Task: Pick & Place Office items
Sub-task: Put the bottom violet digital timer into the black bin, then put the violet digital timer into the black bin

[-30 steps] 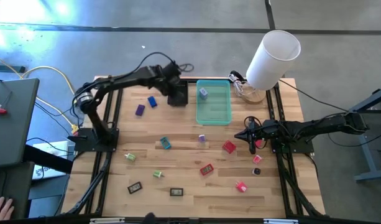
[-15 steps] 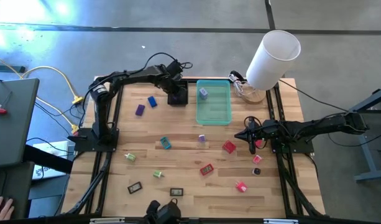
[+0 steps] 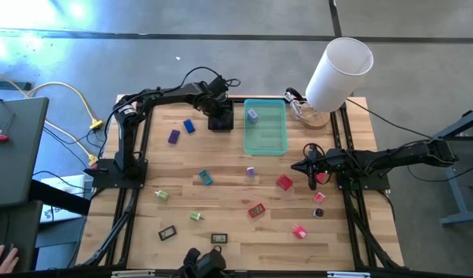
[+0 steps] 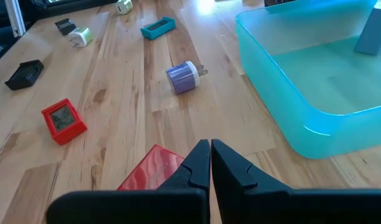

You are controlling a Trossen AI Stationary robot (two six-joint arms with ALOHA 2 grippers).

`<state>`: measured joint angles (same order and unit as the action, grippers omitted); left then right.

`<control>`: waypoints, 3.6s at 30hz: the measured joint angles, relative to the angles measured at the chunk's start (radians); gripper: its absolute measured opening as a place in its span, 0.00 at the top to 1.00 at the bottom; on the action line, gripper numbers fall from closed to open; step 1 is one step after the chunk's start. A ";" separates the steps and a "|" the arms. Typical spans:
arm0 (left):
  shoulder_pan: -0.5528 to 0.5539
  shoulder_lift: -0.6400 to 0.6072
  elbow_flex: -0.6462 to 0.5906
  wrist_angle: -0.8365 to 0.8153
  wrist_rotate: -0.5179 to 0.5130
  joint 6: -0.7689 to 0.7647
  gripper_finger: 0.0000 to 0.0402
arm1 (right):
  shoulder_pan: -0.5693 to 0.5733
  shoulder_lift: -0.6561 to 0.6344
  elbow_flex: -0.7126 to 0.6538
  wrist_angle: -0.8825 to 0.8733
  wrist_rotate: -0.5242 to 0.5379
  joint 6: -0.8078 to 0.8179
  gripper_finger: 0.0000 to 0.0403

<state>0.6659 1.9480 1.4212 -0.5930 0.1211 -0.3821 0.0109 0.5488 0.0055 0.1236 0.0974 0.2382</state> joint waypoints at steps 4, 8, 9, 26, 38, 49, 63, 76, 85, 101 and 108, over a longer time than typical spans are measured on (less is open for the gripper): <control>0.000 0.000 0.000 -0.001 0.000 -0.009 0.48 | 0.000 0.000 0.000 0.000 0.000 0.000 1.00; 0.000 -0.009 0.014 -0.024 -0.001 -0.001 0.48 | 0.000 0.000 0.000 0.000 0.000 0.000 1.00; 0.000 -0.016 0.025 -0.028 0.000 0.012 0.48 | 0.000 0.000 0.000 0.000 0.000 0.000 1.00; -0.088 -0.177 0.156 -0.427 -0.056 0.080 0.48 | 0.000 0.000 0.000 0.034 0.001 0.057 1.00; -0.180 -0.178 0.155 -0.753 -0.095 0.087 0.48 | 0.000 0.000 0.000 0.062 0.005 0.090 1.00; -0.290 -0.179 0.107 -0.898 -0.203 0.094 0.48 | 0.000 0.000 0.000 0.086 0.005 0.135 1.00; -0.284 -0.418 -0.237 -0.782 -0.164 0.105 0.48 | 0.000 0.000 0.000 0.091 0.007 0.128 1.00; -0.159 -0.645 -0.467 -0.579 -0.146 -0.251 0.48 | 0.000 0.000 0.000 0.090 0.005 0.086 1.00; -0.172 -0.635 -0.477 -0.500 -0.184 -0.394 0.48 | 0.000 0.000 0.000 0.090 0.005 0.067 1.00; -0.044 -0.566 -0.477 -0.465 -0.274 -0.538 0.48 | 0.000 0.000 0.000 0.090 -0.036 0.045 1.00; 0.035 -0.480 -0.477 -0.375 -0.231 -0.436 0.48 | 0.000 0.000 0.000 0.078 -0.117 0.049 1.00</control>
<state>0.7006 1.4677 0.9443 -0.9681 -0.1100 -0.8184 0.0109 0.5491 0.0055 0.2015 -0.0195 0.2871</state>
